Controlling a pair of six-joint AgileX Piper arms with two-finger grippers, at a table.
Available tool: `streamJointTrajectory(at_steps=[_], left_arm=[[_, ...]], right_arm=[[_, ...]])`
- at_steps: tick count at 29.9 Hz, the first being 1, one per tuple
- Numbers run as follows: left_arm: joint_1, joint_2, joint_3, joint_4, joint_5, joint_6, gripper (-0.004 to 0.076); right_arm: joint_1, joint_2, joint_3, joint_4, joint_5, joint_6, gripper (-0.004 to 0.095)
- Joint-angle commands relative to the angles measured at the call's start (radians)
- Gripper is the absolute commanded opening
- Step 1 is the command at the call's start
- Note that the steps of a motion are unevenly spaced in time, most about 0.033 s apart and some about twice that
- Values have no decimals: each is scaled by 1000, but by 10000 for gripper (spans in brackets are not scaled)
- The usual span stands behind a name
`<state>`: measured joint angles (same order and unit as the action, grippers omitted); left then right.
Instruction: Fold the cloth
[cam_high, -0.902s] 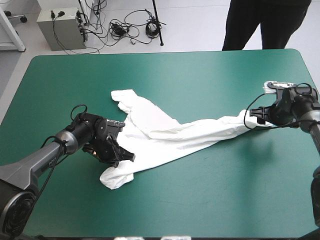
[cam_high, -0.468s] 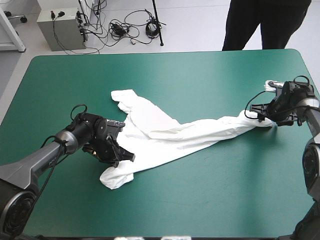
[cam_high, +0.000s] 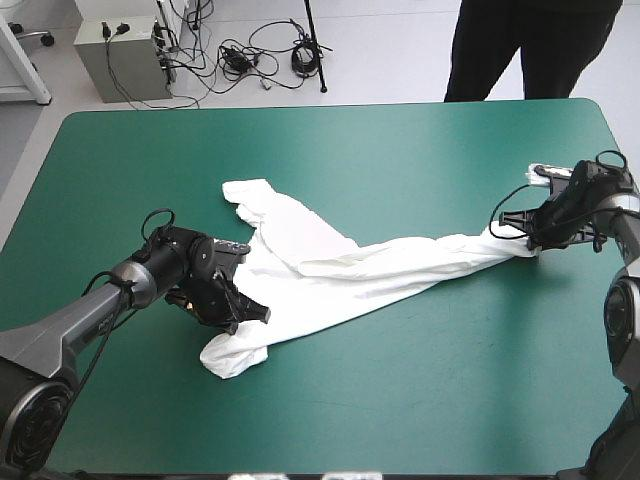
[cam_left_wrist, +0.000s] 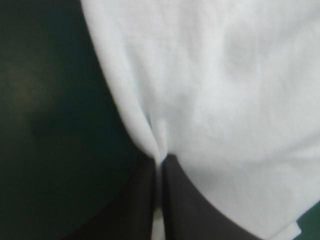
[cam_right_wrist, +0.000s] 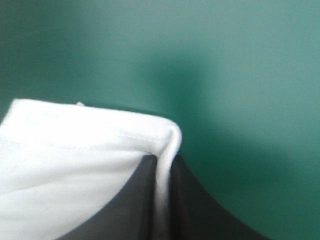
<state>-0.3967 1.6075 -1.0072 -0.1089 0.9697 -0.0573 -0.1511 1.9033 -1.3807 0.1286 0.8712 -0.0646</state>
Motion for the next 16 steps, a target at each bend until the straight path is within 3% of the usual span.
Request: streamJointTrajectory(at_steps=[1,7,16], left_arm=[[1,-27,-18,35,-48,-1,-9],[1,-144,-96,98,8,-3,-9],[1,-448,-369,204,103,-5,-9]], right_arm=[[1,-12,-4,113,31,-39,-17],[1,-124,-118,203,60,-63,-17],[-1,-361,-501,260,31,-27,-17]])
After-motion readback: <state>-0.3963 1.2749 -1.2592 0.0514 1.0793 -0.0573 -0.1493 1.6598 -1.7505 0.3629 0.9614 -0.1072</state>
